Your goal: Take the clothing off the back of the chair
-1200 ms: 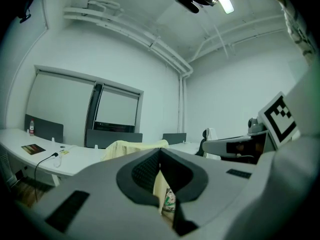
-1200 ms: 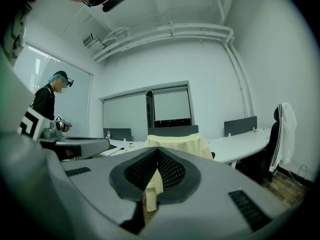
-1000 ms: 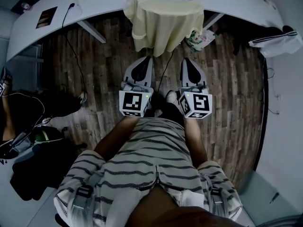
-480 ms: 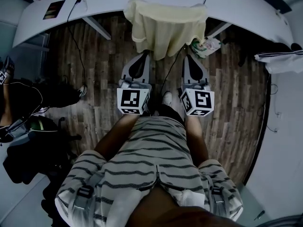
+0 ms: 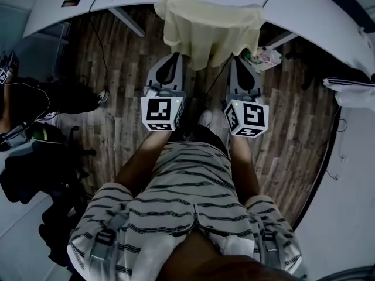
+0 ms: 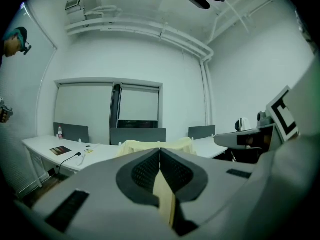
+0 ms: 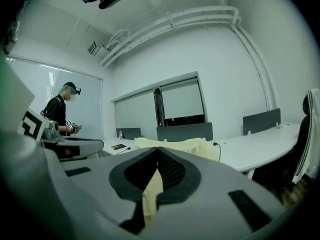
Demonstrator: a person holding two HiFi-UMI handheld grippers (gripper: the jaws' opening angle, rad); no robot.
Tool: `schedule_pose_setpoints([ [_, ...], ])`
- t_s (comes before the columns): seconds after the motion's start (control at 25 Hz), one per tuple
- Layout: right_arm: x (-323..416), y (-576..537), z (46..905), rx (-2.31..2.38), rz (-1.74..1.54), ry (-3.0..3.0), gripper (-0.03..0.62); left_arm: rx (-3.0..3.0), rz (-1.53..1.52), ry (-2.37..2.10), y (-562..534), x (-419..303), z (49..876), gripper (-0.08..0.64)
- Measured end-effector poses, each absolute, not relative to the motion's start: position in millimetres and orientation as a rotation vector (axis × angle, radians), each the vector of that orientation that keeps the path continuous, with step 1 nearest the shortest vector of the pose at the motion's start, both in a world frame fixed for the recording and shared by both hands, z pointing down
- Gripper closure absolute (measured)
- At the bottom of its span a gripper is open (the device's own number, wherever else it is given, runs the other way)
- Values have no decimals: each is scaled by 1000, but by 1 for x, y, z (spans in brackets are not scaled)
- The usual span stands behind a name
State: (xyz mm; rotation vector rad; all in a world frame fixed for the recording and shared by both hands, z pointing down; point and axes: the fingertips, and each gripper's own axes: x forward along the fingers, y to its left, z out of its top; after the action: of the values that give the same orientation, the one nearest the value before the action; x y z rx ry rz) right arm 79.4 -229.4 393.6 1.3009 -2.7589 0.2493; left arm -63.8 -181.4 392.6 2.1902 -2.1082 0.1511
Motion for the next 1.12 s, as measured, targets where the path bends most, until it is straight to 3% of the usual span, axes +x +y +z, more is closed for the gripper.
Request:
schedule_pose_setpoints([
  [0.64, 65, -269, 407, 1320, 289, -2718, 569, 2132, 178, -2095, -216, -90, 414, 534],
  [0.92, 54, -280, 416, 1327, 335, -2700, 488, 2110, 181, -2079, -229, -107, 420, 529],
  [1.12, 55, -289, 425, 1349, 369, -2679, 459, 2094, 178, -2059, -239, -113, 428, 451],
])
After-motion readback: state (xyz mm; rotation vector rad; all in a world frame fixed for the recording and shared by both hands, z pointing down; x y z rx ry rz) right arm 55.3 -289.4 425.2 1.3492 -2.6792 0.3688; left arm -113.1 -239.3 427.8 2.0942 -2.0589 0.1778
